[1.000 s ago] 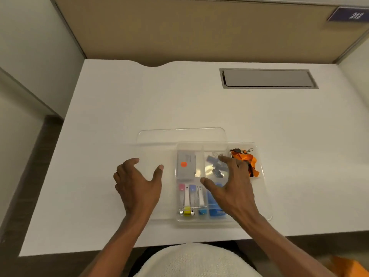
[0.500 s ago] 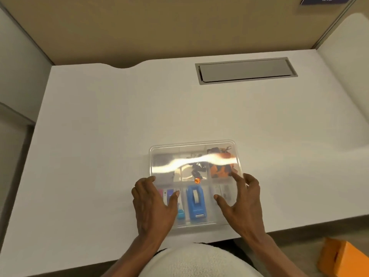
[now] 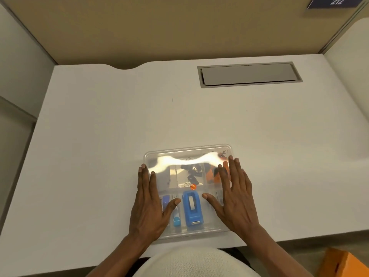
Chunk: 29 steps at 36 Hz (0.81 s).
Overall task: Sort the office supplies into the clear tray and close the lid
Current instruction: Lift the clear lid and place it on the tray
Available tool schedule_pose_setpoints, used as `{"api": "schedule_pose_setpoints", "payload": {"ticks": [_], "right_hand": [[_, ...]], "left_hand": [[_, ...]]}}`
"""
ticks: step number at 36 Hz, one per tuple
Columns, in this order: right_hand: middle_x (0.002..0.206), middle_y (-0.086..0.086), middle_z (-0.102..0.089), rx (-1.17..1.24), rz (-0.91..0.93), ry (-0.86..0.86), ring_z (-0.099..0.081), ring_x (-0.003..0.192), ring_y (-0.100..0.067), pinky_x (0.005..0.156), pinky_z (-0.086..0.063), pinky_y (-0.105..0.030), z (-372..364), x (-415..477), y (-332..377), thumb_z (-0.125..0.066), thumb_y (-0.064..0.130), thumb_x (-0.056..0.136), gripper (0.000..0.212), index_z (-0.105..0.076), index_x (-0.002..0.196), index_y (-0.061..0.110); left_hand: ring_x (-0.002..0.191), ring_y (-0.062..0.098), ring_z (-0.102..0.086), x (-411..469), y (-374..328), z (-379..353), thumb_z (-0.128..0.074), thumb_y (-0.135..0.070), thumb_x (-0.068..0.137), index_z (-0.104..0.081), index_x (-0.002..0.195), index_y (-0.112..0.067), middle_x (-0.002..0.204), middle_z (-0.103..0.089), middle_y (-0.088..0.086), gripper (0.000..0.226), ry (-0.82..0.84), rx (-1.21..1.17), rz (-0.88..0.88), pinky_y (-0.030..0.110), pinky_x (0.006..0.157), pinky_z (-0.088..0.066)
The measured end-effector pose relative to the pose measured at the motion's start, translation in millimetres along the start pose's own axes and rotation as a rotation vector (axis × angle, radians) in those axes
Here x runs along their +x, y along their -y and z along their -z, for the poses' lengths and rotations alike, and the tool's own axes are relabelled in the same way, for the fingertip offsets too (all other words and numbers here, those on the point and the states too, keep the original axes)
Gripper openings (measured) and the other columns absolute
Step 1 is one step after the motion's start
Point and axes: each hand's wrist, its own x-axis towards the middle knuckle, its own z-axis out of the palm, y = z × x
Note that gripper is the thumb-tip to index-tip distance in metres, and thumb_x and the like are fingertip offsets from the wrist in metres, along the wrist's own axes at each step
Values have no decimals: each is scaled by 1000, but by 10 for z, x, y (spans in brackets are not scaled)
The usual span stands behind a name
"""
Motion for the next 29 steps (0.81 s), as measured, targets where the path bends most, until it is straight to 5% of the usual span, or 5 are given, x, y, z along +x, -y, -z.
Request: {"api": "schedule_pose_setpoints", "payload": {"ticks": [10, 29], "right_hand": [[170, -14, 6, -31, 19, 91, 5, 157, -33, 123, -21, -58, -95, 2, -87, -47, 76, 88, 104, -9, 161, 13], [170, -15, 1, -92, 13, 133, 3, 157, -32, 124, -17, -57, -35, 23, -34, -39, 83, 86, 104, -15, 161, 15]], "left_hand": [[160, 30, -2, 46, 6, 14, -34, -89, 84, -1, 163, -12, 173, 7, 5, 116, 33, 116, -25, 54, 125, -23], [160, 33, 1, 79, -54, 95, -29, -89, 85, 1, 163, -11, 172, 6, 14, 114, 48, 343, -77, 59, 126, -17]]}}
